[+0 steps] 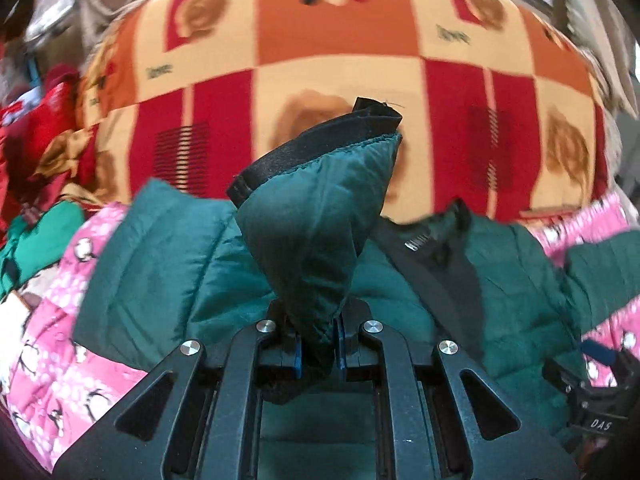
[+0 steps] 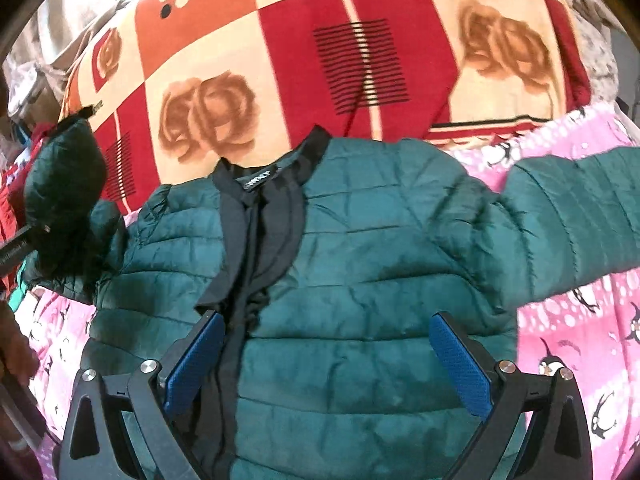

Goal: Fold large clothes
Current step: 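Grasp the sleeve cuff with the left gripper and lift it, then fold the sleeve across the jacket front toward the right gripper, release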

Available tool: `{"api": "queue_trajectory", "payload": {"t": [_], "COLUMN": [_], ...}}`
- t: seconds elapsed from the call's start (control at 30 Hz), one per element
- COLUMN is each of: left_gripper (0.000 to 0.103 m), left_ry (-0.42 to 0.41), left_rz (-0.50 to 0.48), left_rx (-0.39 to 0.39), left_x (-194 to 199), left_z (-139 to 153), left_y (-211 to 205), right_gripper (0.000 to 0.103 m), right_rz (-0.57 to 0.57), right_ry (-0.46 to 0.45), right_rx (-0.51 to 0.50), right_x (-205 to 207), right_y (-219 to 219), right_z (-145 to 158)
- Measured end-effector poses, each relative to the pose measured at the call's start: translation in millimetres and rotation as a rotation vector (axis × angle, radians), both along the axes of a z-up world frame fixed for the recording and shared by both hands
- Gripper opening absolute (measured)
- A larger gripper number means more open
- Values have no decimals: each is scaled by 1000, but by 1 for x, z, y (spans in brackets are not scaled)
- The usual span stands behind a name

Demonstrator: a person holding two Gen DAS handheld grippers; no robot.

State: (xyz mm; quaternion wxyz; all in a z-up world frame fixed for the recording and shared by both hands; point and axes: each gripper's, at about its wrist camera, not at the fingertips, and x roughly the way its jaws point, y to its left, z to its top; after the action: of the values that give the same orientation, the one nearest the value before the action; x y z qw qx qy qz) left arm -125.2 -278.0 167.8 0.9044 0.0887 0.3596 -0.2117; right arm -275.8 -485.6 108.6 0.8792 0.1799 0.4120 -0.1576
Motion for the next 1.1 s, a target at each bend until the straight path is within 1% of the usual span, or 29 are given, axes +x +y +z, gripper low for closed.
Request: {"api": "queue_trajectory", "payload": {"t": [0.13,0.27,0.4,0.47,0.57,0.67,0.77,0.83,0.87,0.9,0.93,0.97,1.03,1.1], "left_gripper": [11,11,11,11,11,11,11,17,28,47,56,62,63,64], "left_ry": [35,61,90,104,102,107,118,133,145,160,180,195,194,179], "left_rz": [-67,-117,-143,-148,-155,-164,-171,-173,-181,-192,-203,-223,-254,-262], "left_rx": [31,69,110,123,143,148,136,132,129,123,112,82,58,44], "left_x": [-17,-30,-37,-38,-40,-41,-40,-39,-40,-40,-42,-46,-55,-61], "left_z": [-18,-38,-59,-67,-76,-79,-80,-78,-78,-77,-73,-68,-55,-41], "left_y": [-40,-72,-97,-104,-113,-116,-117,-114,-114,-112,-109,-103,-94,-82], "right_gripper": [102,102,102,102,102,102,102,102,102,102,102,102,102,102], "right_rz": [-30,-52,-75,-82,-91,-97,-102,-109,-111,-113,-115,-116,-117,-117], "right_ry": [-11,-19,-22,-16,-9,-5,-1,-2,-3,-4,-6,-7,-15,-25], "right_rx": [9,9,28,39,53,59,76,88,90,93,100,105,125,149], "right_x": [-11,-21,-29,-30,-33,-34,-34,-34,-34,-34,-34,-34,-35,-35], "right_y": [-15,-26,-39,-44,-50,-53,-56,-58,-58,-58,-59,-59,-59,-58], "right_z": [0,-1,-4,-7,-11,-15,-18,-18,-18,-17,-16,-15,-11,-7]}}
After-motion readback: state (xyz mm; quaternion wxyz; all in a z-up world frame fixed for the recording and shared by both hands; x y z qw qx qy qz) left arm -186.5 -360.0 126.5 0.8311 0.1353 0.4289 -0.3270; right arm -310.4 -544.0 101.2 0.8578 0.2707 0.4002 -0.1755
